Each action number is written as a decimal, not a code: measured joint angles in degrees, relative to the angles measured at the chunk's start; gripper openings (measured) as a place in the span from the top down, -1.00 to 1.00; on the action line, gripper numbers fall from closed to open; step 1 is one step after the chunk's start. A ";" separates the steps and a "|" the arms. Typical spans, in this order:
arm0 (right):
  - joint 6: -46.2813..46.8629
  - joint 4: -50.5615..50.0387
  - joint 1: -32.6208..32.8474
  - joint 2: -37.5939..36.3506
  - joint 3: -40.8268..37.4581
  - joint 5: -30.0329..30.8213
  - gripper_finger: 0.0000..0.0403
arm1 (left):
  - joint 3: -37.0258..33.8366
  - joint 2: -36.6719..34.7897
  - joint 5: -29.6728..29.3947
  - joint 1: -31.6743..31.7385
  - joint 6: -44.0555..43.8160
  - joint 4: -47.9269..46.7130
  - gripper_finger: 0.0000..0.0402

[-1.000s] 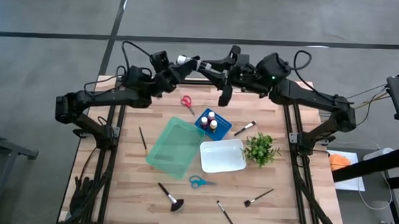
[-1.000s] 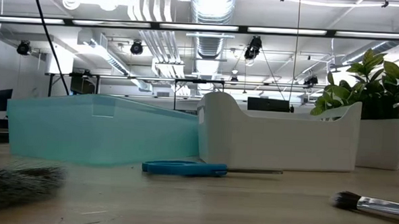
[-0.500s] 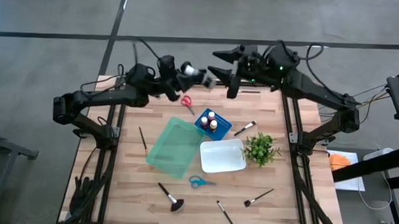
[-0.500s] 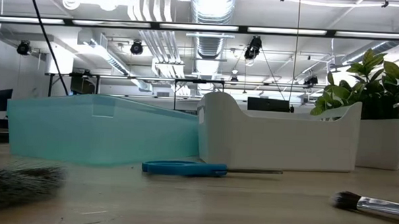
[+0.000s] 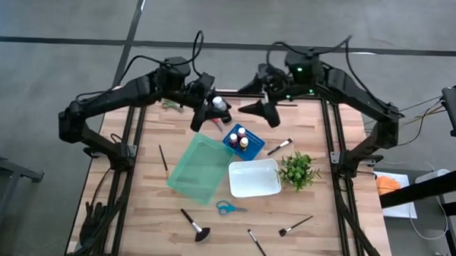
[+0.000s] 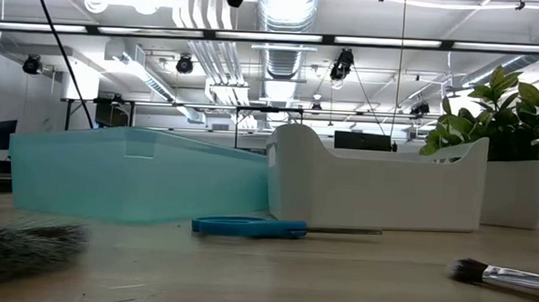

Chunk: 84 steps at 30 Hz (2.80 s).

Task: Pick & Place Paint Supplies
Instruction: Put the gray paint bottle into the blue bin

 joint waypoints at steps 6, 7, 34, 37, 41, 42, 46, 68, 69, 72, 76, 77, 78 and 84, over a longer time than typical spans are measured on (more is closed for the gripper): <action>-0.65 0.26 0.52 6.24 6.61 -1.73 -0.47 | 0.02 0.26 -0.16 -0.09 -0.92 -0.11 0.24; -0.83 0.26 0.71 7.15 7.54 -1.95 -0.44 | -0.01 0.32 -0.17 -0.12 -0.98 -0.13 0.25; -0.99 -1.81 0.83 13.88 11.09 -3.17 0.36 | -0.14 0.32 -1.05 -1.10 -0.86 0.53 0.21; -0.99 -1.63 0.83 13.82 10.94 -3.15 0.46 | -0.14 0.32 -1.13 -1.18 -0.83 0.60 0.21; -1.49 -1.54 0.76 13.78 10.92 -3.19 0.46 | -0.14 0.32 -3.49 -1.18 -1.10 0.86 0.21; -1.52 -1.50 0.74 13.76 10.92 -3.16 0.46 | -0.14 0.30 -4.05 -1.20 -1.39 0.86 0.20; -1.54 -1.34 0.72 13.71 10.87 -2.87 0.46 | -0.14 0.05 -5.33 -1.07 -3.49 0.75 0.06; -1.27 7.88 -0.27 -8.53 -15.68 13.18 0.46 | 0.02 -7.95 -17.77 -1.02 3.24 -14.69 -0.68; -0.13 12.01 -0.24 -10.56 -19.99 13.46 0.46 | 0.02 -8.30 -18.78 -1.01 3.33 -14.47 -0.68; 2.77 23.18 0.01 -15.97 -32.72 13.42 0.46 | -0.03 -9.04 -21.00 -0.98 3.43 -13.53 -0.68; 7.49 36.93 0.49 -21.72 -46.69 15.01 0.46 | -0.03 -9.93 -22.21 -0.98 3.41 -10.52 -0.68; 8.35 39.82 0.66 -22.83 -49.75 15.85 0.46 | -0.03 -9.98 -22.48 -0.98 3.30 -9.59 -0.68; 8.71 42.64 0.85 -23.89 -52.60 17.08 0.46 | -0.03 -9.99 -22.78 -0.99 2.99 -8.85 -0.68; 5.43 54.62 1.54 -28.67 -66.61 19.83 0.46 | -0.05 -9.96 -23.67 -1.03 1.92 -6.79 -0.68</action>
